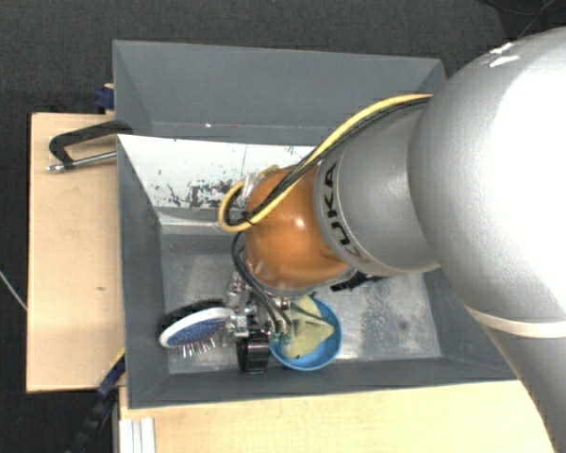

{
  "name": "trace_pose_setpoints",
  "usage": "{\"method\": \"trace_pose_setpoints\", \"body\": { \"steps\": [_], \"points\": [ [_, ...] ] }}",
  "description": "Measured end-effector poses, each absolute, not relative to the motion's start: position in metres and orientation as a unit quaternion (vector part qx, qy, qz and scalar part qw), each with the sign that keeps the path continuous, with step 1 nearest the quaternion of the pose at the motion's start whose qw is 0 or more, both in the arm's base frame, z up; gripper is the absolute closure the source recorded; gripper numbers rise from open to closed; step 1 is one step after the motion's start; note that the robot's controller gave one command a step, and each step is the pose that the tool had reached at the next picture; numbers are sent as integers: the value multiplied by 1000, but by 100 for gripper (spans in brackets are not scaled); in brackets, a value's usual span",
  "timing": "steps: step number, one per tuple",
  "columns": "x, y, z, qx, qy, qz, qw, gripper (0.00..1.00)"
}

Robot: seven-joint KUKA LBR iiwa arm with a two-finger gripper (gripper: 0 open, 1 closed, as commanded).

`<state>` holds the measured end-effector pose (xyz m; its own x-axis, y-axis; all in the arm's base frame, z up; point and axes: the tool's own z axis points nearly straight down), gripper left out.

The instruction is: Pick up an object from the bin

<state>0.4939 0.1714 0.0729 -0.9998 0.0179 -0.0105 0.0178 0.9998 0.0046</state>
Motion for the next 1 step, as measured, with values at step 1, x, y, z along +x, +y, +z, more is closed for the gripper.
{"method": "trace_pose_setpoints", "body": {
  "steps": [1],
  "points": [
    [512, 168, 218, 26, 1000, 3, 6, 100]
  ]
}}
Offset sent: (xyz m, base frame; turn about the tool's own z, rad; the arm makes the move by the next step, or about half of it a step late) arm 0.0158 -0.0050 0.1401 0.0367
